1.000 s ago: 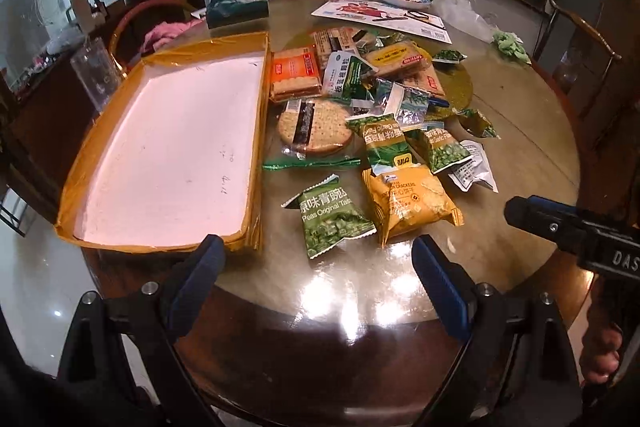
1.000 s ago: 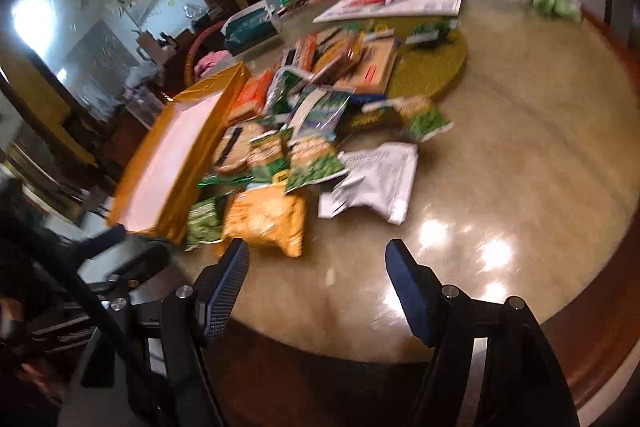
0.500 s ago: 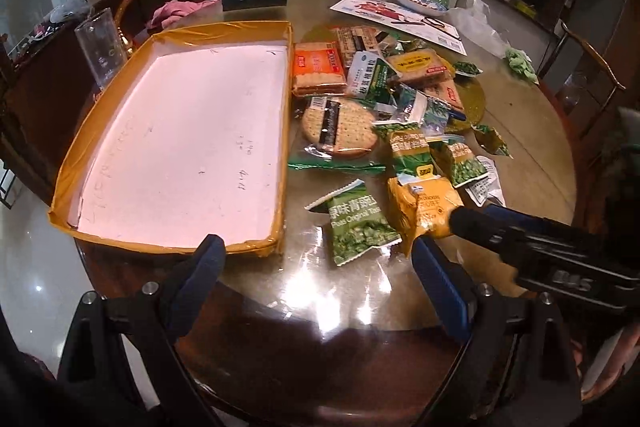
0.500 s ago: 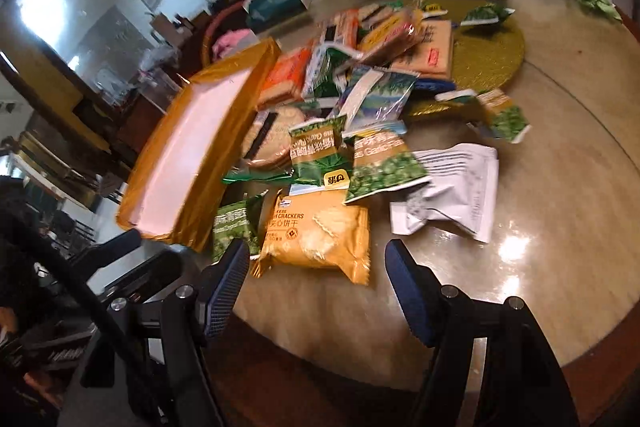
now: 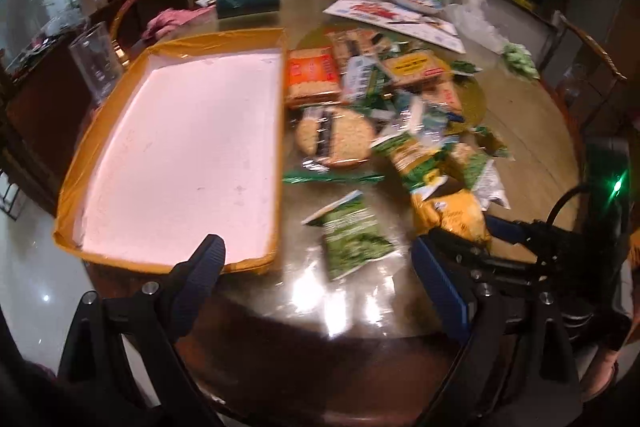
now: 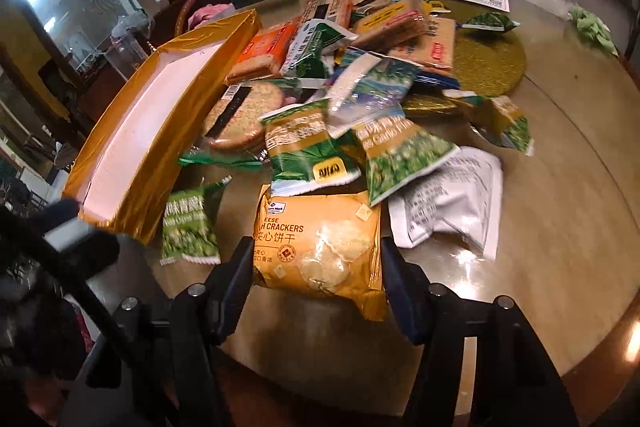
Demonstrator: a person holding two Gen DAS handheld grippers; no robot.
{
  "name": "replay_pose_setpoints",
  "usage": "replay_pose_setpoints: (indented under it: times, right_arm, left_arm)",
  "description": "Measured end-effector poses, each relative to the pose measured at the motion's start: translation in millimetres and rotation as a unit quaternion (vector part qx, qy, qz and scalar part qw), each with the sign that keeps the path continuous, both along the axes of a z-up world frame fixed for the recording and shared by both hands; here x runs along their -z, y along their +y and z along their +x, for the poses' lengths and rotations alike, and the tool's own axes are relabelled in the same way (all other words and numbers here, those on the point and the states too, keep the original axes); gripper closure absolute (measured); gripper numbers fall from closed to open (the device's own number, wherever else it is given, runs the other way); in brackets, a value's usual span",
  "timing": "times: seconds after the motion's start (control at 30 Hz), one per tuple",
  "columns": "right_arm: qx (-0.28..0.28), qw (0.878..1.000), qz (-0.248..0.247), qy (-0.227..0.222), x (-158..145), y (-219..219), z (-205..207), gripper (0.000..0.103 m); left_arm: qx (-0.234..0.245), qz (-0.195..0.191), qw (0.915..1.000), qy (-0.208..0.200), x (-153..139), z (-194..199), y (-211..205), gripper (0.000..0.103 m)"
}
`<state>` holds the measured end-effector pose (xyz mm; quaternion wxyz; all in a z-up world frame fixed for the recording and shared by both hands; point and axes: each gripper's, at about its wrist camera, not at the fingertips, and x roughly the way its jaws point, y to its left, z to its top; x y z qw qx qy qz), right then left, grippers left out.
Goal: Organize snacks
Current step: 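Grasp the yellow cheese-cracker bag with the right gripper while the left grasps a green pea bag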
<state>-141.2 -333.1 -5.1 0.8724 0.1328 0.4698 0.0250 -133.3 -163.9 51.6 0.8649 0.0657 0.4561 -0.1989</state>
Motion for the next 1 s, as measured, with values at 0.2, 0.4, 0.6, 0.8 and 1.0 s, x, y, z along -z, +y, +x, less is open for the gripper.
replay_pose_setpoints:
  times: [0.2, 0.4, 0.6, 0.8, 1.0]
  right_arm:
    - [0.009, 1.000, 0.021, -0.014, 0, -19, -20, 0.043]
    - [0.010, 1.000, 0.025, -0.014, -1, -15, -22, 0.043]
    - [0.009, 1.000, 0.023, -0.014, -1, -16, -25, 0.044]
    - [0.014, 0.999, 0.037, -0.025, 0, -18, -27, 0.044]
    - [0.023, 0.999, 0.028, -0.028, 0, -25, -34, 0.044]
  left_arm:
    - [-0.001, 0.082, 0.9955, -0.049, -4, -2, -30, 0.009]
    - [0.000, 0.102, 0.9927, -0.065, -4, -1, -38, 0.009]
    - [0.020, 0.003, 0.9997, -0.012, -11, 4, -4, 0.012]
    - [0.011, -0.055, 0.9974, 0.045, -12, 17, 2, 0.021]
    - [0.042, -0.005, 0.9958, 0.081, 17, 15, -41, 0.041]
